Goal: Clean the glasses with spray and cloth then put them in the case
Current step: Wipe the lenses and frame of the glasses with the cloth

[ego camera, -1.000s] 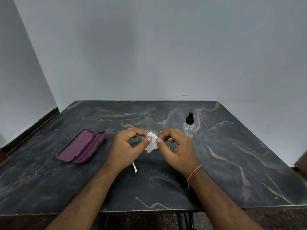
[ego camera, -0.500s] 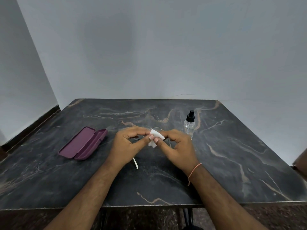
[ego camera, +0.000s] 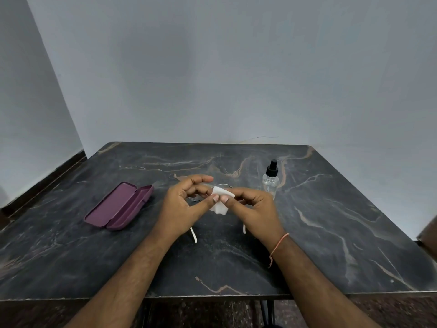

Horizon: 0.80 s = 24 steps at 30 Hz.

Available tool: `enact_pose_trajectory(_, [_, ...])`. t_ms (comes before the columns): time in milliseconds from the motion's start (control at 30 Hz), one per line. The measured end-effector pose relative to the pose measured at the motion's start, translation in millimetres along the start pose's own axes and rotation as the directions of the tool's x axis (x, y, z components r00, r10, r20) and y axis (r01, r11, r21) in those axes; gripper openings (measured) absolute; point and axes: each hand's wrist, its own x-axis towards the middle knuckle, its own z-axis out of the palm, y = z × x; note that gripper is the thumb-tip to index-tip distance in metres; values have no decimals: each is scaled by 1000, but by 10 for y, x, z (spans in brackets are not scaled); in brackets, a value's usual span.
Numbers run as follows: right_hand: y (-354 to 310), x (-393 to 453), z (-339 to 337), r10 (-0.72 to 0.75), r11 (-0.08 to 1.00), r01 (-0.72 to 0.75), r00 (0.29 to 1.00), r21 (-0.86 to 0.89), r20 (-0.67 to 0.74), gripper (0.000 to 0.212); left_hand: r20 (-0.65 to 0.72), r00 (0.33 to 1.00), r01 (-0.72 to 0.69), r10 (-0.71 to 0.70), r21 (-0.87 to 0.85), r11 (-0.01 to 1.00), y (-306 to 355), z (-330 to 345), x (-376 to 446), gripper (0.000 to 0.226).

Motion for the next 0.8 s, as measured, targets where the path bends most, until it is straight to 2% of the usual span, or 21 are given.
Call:
enact_pose_trajectory(133, [87,38,-8,46,998,-43,995,38,-89,11,-41,997,-64,69,103,993,-3,-40,-2,31])
enact_pose_trajectory(267, [131,61,-9,65,993,-43,979,114,-193,11,-40,975,-177,217,443,879,-27,-263,-24,22])
enact_pose_trajectory(433, [117,88,-14,76,988,-40,966,149,-248,11,9,983,-140,184,687,713,-168,-595,-16,50])
enact_pose_trajectory(600, [110,84,-18,112,986,-74,960,152,-257,11,116,992,-125,53,790,601,-283,-598,-63,43])
enact_pose_trajectory(700, [97,68,-35,138,981,-98,959,167,-248,13,110,991,-133,74,784,607,-283,-536,-1,43])
enact_pose_trajectory(800, [47,57,-33,154,975,-111,962,195,-223,14,116,985,-169,125,774,610,-300,-536,21,34])
